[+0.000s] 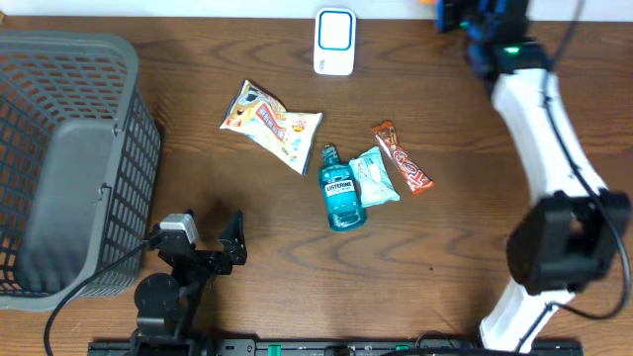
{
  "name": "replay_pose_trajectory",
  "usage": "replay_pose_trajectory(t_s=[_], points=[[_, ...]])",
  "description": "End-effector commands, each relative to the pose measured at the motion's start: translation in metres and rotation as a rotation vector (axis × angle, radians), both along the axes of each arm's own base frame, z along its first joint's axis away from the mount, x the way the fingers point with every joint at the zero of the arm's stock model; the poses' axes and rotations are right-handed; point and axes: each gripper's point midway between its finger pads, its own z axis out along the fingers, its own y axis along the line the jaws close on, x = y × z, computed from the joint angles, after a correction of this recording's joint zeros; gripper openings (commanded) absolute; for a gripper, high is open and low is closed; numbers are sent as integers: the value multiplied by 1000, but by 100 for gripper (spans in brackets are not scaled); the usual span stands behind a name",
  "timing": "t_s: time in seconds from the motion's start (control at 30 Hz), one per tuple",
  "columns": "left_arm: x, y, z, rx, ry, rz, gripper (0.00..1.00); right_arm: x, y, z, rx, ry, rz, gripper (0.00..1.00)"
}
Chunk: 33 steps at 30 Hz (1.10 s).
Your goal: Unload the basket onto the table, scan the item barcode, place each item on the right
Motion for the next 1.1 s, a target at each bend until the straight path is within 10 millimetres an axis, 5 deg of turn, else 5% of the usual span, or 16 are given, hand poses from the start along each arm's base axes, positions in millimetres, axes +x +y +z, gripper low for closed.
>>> replay_pose_trajectory(t_s=[0.0,0.27,0.53,0.8,1.03,1.07], points=[[-1,0,-12,7,34,-2,98,-17,-91,-15,-156,105,-305,1],[-1,0,-13,7,35,-2,98,-86,-245,-78,-226,400,-750,1],[-1,0,-12,7,34,-2,98,-159,-354,-156,-20,584,-1095,1],[-1,0,-12,7,34,-2,98,-213,-414,-228,58,732,-1259,2],[-1,0,-12,7,34,-2,98,-234,-435,-220,101,713,-1310,2],[-1,0,-12,7,34,-2,98,-234,-436,-213,104,701,-1312,8]])
